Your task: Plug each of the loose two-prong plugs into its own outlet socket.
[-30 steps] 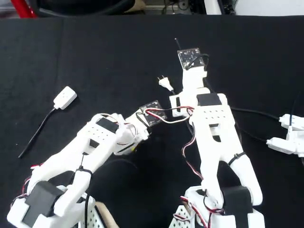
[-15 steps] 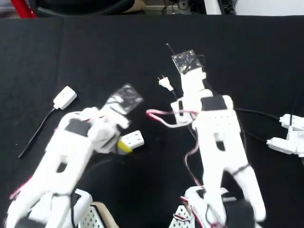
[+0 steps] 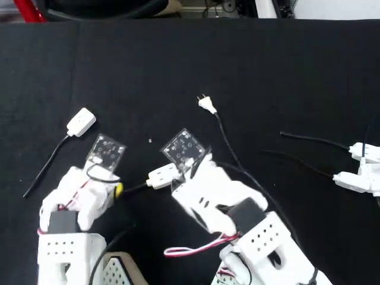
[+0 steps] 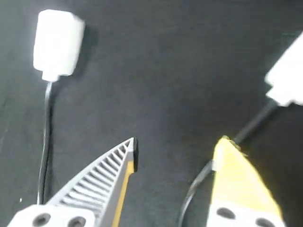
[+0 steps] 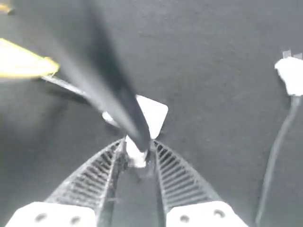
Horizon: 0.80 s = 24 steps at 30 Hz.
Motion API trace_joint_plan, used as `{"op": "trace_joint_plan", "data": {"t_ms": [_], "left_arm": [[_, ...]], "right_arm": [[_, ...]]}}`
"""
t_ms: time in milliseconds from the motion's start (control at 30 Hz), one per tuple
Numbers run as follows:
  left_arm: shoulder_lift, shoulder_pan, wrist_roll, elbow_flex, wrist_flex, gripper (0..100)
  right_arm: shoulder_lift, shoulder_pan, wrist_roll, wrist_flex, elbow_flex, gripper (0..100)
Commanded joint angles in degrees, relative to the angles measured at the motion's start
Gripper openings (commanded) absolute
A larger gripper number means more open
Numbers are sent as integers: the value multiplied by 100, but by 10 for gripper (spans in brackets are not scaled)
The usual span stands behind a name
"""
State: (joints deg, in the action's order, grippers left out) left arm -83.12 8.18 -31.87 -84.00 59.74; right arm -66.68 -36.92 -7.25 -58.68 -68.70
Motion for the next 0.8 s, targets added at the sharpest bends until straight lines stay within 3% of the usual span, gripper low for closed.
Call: {"op": "trace_joint_plan", "data": {"t_ms": [0, 200, 500, 767], "left_arm": [[-1152, 479, 53, -532, 88, 212], [-2198, 919, 44, -875, 712, 151], [-2119, 971, 44, -1112, 475, 130], [-2119, 980, 44, -1112, 475, 130]], "right_arm": [[4, -123, 264, 378, -75, 12], [743, -141, 571, 1046, -189, 11], [1956, -132, 1090, 1169, 365, 11], [1815, 202, 1134, 1820, 101, 11]]}}
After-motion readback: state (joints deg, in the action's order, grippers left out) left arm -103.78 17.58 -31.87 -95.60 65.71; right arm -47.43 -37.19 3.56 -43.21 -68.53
